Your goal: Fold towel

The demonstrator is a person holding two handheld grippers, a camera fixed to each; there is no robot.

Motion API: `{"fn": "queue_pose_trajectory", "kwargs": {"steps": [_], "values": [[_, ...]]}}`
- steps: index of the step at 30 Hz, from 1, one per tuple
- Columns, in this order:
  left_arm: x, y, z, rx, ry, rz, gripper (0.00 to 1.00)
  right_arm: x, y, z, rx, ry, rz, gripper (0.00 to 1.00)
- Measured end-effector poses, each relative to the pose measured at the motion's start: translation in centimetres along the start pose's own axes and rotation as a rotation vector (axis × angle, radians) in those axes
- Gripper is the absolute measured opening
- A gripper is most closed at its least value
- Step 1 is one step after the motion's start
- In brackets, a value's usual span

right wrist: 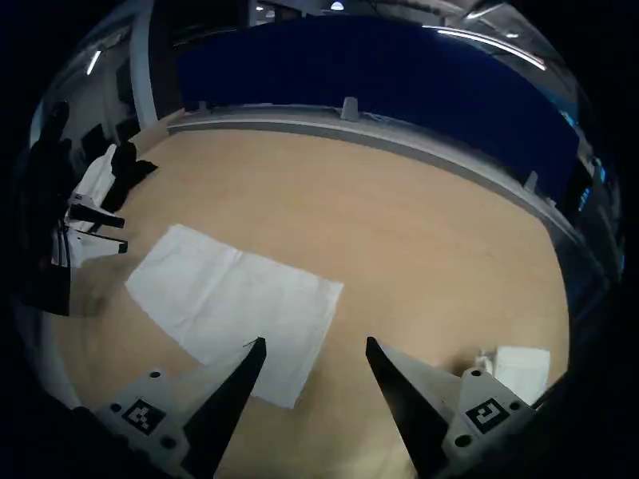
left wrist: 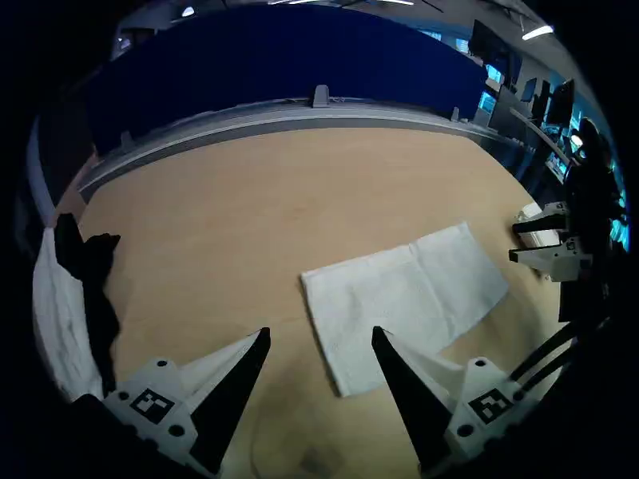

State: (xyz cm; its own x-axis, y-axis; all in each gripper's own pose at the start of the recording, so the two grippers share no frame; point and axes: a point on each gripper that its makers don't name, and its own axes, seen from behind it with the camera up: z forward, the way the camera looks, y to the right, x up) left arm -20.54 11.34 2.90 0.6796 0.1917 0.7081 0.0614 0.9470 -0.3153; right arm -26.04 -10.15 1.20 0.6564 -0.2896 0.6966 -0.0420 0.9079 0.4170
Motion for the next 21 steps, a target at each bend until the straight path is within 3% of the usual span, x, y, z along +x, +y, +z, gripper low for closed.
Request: {"fn": "queue_pose_trajectory", "kwargs": {"steps": [13, 21], "values": [[-3.0, 0.3, -2.5, 0.007, -0.007, -0.046, 0.94, -2.9, -1.8, -1.2, 0.033, -0.025, -0.017, 0.97], [-3.8, 0.1, -3.1, 0.019, -0.007, -0.051, 0.94, -3.8, -2.5, -1.0, 0.06, -0.035, -0.026, 0.97]]}}
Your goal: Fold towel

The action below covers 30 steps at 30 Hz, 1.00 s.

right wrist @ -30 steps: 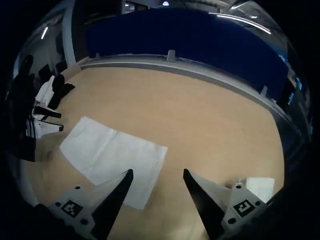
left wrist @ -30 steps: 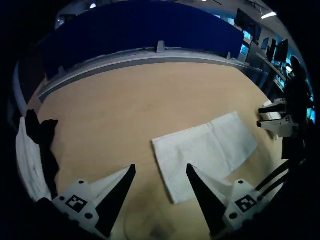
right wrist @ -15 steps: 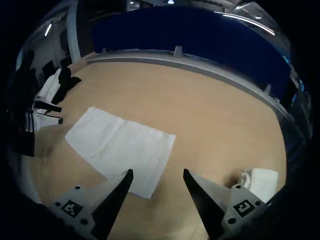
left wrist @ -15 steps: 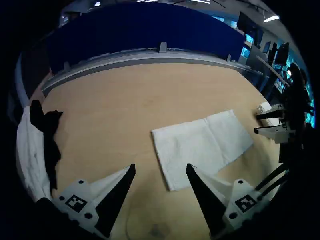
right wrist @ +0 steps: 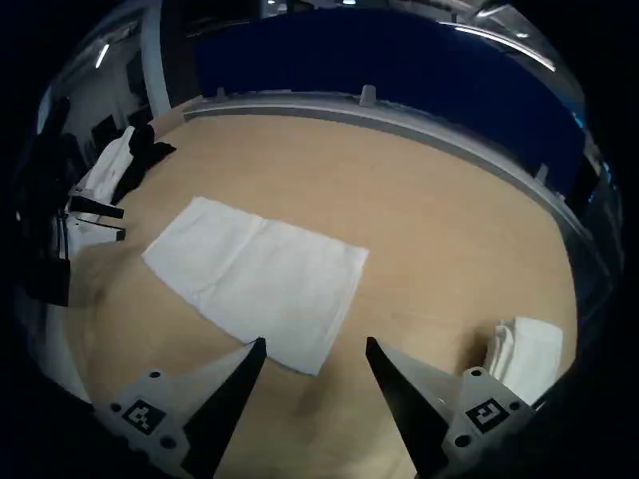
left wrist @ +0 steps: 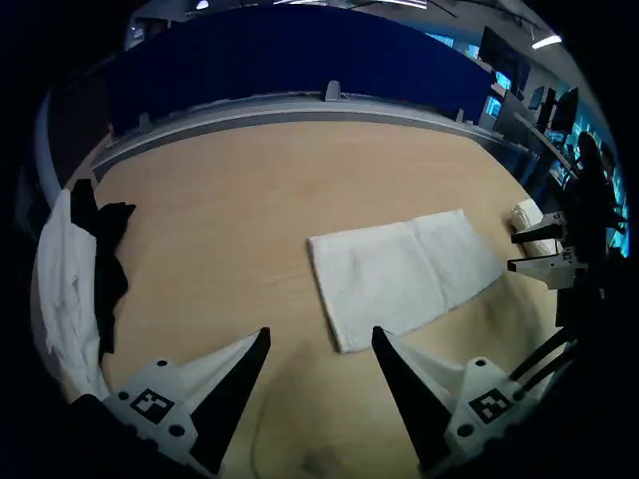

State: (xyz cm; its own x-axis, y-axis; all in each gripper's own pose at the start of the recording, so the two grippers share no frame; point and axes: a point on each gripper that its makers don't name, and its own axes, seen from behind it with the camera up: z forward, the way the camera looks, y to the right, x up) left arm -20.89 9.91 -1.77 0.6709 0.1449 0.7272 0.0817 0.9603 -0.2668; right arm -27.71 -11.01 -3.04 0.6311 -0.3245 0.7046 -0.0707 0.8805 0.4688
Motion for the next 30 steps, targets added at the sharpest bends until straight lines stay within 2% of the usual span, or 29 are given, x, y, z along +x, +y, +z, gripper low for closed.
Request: {"fn": "queue_pose_trajectory", "kwargs": {"steps": [6, 11, 20, 25, 30], "values": [[-0.7, -0.4, -1.2, 0.018, 0.009, -0.01, 0.94, -0.9, -0.7, 0.5, 0.042, -0.024, -0.032, 0.96], [-1.8, -0.9, -3.0, 0.043, 0.017, -0.031, 0.94, -1.8, -1.2, 1.1, 0.082, -0.054, -0.075, 0.89], [-3.9, -1.5, -6.2, 0.084, 0.03, -0.105, 0.94, -3.0, -1.5, 1.9, 0.124, -0.103, -0.181, 0.82], [-5.1, -1.8, -7.2, 0.1, 0.028, -0.135, 0.94, -3.4, -1.3, 2.3, 0.139, -0.122, -0.206, 0.77], [-5.9, -2.0, -7.9, 0.109, 0.026, -0.158, 0.94, -3.7, -1.0, 2.6, 0.143, -0.129, -0.205, 0.64]]}}
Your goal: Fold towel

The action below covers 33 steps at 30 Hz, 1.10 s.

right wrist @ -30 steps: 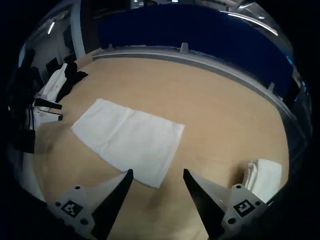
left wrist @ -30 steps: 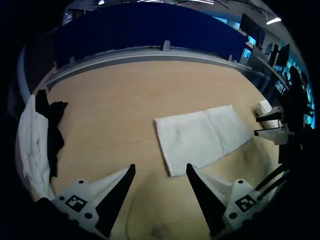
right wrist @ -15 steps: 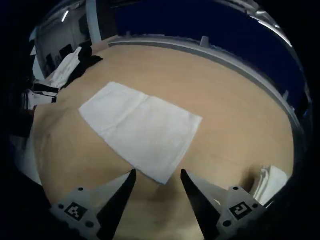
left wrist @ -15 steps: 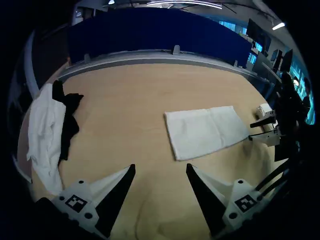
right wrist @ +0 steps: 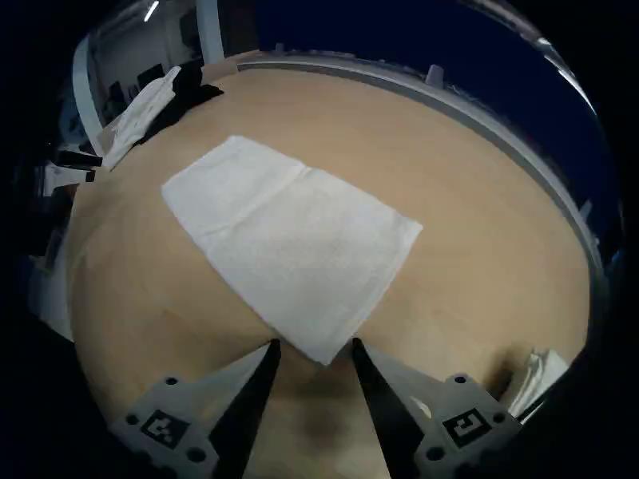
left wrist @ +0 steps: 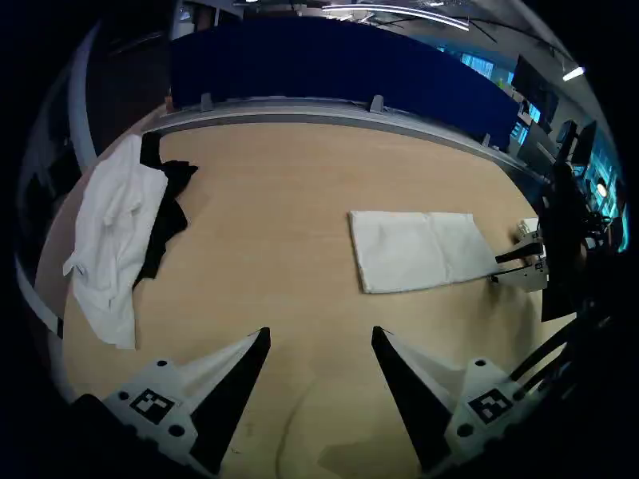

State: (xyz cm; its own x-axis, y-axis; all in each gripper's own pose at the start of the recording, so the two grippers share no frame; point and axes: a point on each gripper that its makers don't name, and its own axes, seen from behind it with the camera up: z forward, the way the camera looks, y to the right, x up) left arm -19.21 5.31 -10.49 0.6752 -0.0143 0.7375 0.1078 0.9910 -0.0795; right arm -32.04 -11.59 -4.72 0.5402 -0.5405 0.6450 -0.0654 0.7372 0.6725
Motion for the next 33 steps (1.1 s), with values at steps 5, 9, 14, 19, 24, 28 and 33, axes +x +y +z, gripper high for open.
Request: {"fn": "queue_pose_trajectory", "kwargs": {"steps": [5, 9, 14, 19, 24, 28, 33], "values": [[-0.3, -0.2, -0.4, 0.007, 0.0, -0.002, 0.94, 0.0, 0.2, 0.2, 0.001, 0.003, -0.001, 0.46], [-0.1, -0.3, -0.6, 0.007, 0.002, -0.001, 0.94, 0.0, 0.3, 0.2, 0.001, 0.003, -0.002, 0.3], [0.1, -0.2, -0.6, 0.007, 0.004, -0.003, 0.94, 0.3, 0.5, 0.1, -0.019, 0.008, -0.007, 0.13], [0.3, -0.1, -0.8, 0.002, 0.006, 0.003, 0.94, 0.6, 0.4, -0.1, -0.027, 0.013, -0.006, 0.08], [0.6, 0.2, -1.0, -0.004, 0.008, 0.009, 0.94, 1.3, 0.2, -0.6, -0.028, 0.027, -0.003, 0.08], [0.9, 0.2, -1.0, -0.008, 0.014, 0.006, 0.94, 2.1, 0.0, -1.3, -0.03, 0.039, -0.012, 0.08], [1.2, 0.1, -1.1, -0.011, 0.026, -0.001, 0.94, 3.5, -0.2, -2.2, -0.04, 0.055, -0.044, 0.08]]}}
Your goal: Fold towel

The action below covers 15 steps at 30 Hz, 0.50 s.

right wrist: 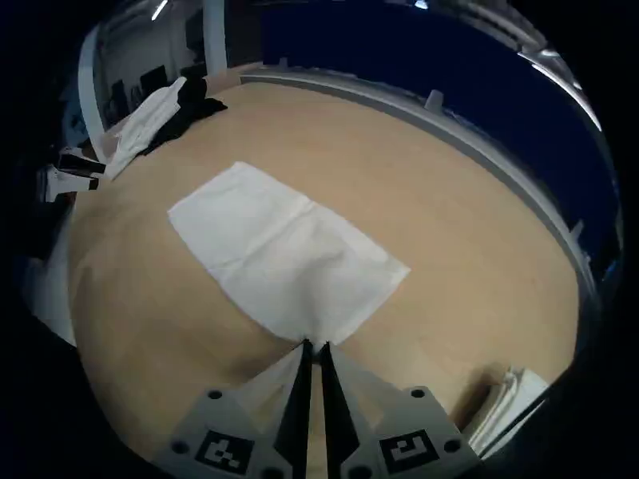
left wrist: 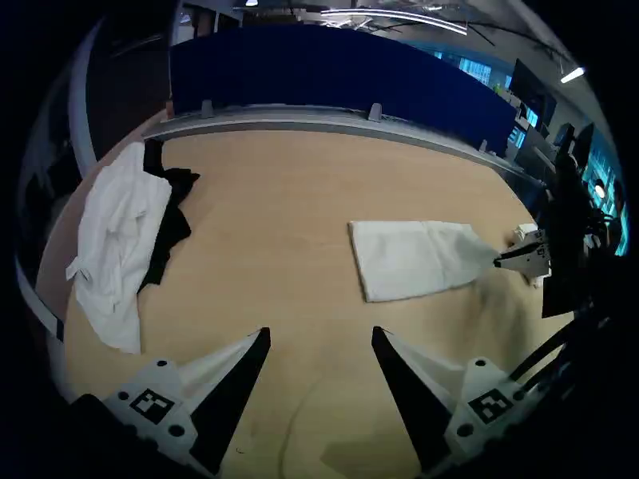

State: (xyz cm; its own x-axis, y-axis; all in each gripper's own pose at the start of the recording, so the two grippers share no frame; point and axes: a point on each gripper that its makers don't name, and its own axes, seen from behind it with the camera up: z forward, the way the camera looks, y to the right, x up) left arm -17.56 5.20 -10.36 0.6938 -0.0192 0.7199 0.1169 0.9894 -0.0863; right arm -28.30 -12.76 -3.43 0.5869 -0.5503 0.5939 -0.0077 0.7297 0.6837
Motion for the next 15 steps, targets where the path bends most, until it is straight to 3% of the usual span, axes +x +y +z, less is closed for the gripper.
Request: {"fn": "queue_pose_trajectory", "kwargs": {"steps": [15], "values": [[1.0, -0.6, -1.9, -0.005, 0.049, -0.027, 0.94, 7.2, -0.7, -1.8, -0.011, 0.072, -0.135, 0.07]]}}
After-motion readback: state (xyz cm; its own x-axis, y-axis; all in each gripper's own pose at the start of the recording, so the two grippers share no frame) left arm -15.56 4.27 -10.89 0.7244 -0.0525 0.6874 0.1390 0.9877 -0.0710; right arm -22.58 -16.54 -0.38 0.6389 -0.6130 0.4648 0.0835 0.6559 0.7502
